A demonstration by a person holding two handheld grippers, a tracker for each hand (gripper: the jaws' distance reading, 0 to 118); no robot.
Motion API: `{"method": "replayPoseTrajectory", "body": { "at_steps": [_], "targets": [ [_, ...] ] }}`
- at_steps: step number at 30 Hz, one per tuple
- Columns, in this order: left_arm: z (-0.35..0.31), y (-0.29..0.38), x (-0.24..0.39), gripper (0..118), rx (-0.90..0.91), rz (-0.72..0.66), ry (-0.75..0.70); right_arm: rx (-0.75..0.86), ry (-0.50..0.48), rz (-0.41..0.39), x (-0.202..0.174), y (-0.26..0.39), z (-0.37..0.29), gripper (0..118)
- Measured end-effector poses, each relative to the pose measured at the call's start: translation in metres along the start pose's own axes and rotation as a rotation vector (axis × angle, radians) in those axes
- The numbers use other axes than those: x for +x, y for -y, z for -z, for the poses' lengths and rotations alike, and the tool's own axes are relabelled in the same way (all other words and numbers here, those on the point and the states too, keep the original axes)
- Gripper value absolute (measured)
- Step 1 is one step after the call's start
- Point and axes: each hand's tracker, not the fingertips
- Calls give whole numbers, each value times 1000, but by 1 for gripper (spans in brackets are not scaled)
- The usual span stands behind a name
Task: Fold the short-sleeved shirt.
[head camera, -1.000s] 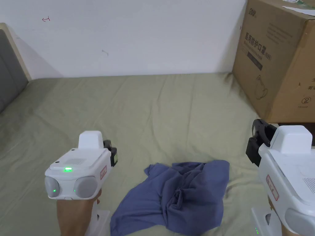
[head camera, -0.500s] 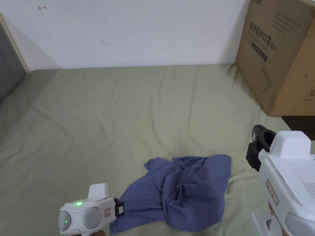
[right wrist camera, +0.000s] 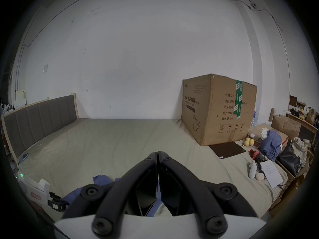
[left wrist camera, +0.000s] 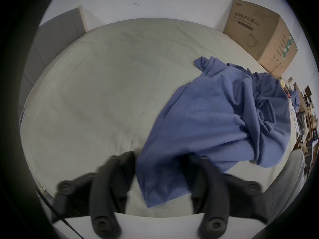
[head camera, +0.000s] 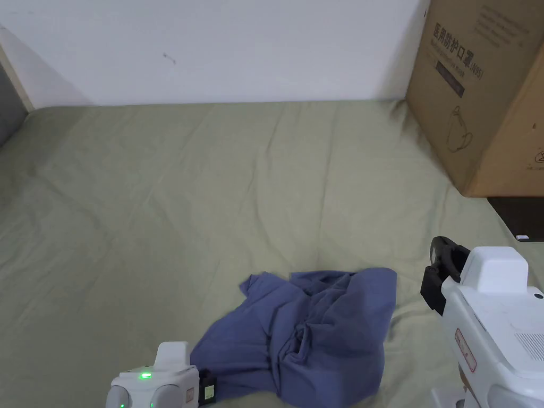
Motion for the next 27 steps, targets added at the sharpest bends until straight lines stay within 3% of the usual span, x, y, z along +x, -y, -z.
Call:
{"method": "replayPoseTrajectory", "body": {
  "at_steps": [1,2,6,7,9,10,12,13,17,22,24,26,27],
  "targets": [
    [-1,-2,1,18,11,23,8,-15,0,7,2,3,6,0],
    [0,-4,0,5,22,44,32,-31,0,16,4,5,13,0],
    [-11,-10,2,2,78,28,61,-178,-22,42,16,19,56,1],
    [-17,-12,0,2,93,9,76,-226,-36,57,19,23,74,6],
    [-27,-19,-3,2,104,-15,127,-336,-45,71,27,32,106,39],
    [-31,-20,-6,2,118,-29,128,-377,-59,94,30,39,123,69],
    [-37,-24,-9,2,132,-34,142,-466,-68,86,31,50,153,90],
    [-39,-26,-10,2,136,-39,146,-493,-69,85,32,57,168,91],
    [-40,-28,-8,2,137,-40,158,-628,-65,44,37,88,225,90],
    [-33,-24,-10,2,121,-51,166,-737,-108,31,25,115,252,76],
    [-33,-24,-11,2,117,-60,171,-762,-131,75,12,114,242,51],
    [-33,-24,-15,2,116,-66,178,-738,-131,57,4,113,234,11],
    [-34,-24,-16,2,118,-67,182,-701,-134,39,1,110,227,6]
  ]
}}
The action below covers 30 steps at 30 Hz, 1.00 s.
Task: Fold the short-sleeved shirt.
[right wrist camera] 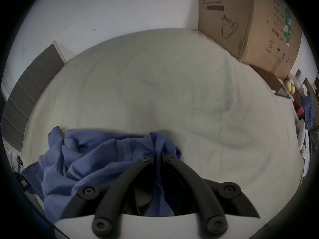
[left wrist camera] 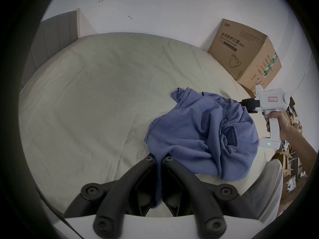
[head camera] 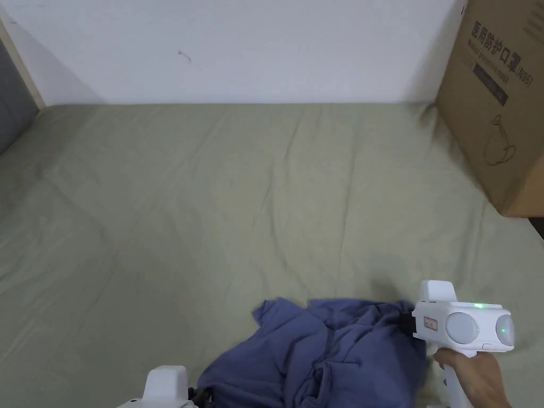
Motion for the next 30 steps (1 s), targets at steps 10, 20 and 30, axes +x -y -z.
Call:
{"method": "replayPoseTrajectory", "body": {
  "at_steps": [10,20,30],
  "targets": [
    [-32,-24,1,2,127,-71,84,209,-28,-57,10,-22,-114,5],
    [-100,-143,-33,2,391,-68,36,420,45,-118,15,-83,-228,5],
    [-167,-294,-63,2,577,-38,-79,626,64,-88,15,-177,-278,5]
  ]
}}
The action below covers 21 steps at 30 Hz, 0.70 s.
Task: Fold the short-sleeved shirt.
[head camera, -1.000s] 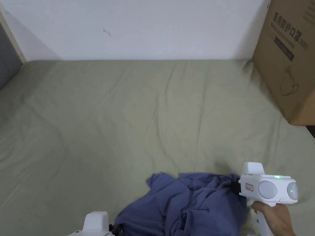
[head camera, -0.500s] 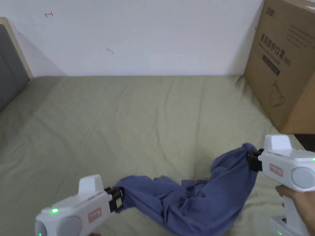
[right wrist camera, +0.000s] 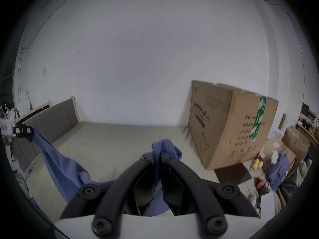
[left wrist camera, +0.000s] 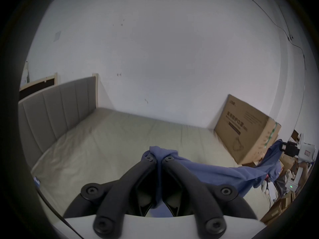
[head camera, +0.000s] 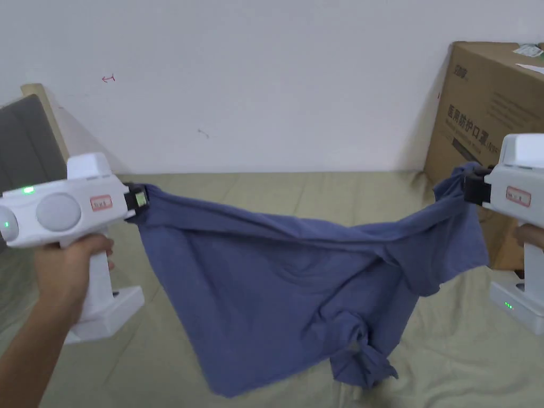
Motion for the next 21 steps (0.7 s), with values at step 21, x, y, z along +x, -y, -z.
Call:
{"method": "replayPoseTrajectory", "body": {
  "at_steps": [21],
  "targets": [
    [112,-112,-22,2,100,87,-167,164,86,-103,-57,-80,86,5]
  ]
}}
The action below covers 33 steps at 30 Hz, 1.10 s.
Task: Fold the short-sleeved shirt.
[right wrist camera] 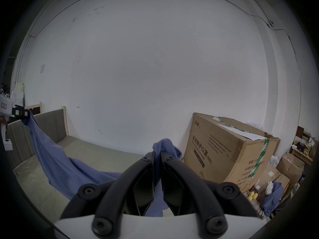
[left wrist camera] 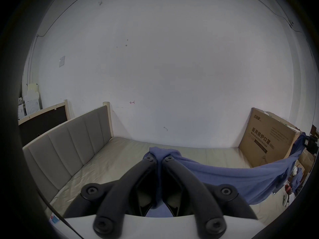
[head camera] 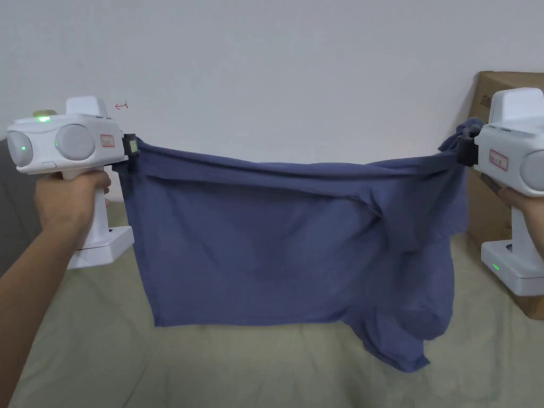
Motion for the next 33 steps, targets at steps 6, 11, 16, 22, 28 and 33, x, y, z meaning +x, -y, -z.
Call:
{"method": "replayPoseTrajectory", "body": {
  "at_steps": [6,11,16,22,28,33],
  "targets": [
    [26,57,-4,2,-75,4,-8,-69,-2,9,-13,51,22,5],
    [38,118,-11,2,-175,-28,-1,-153,-13,41,-23,105,26,5],
    [17,177,-19,2,-245,-23,18,-238,-27,57,-27,153,7,5],
    [-32,237,-38,2,-327,-18,24,-312,-33,93,-25,198,-51,5],
    [-107,308,-55,2,-440,-64,-1,-390,-38,124,-30,247,-125,5],
    [-156,359,-78,2,-507,-99,-24,-465,-40,179,-30,290,-178,5]
  ]
}}
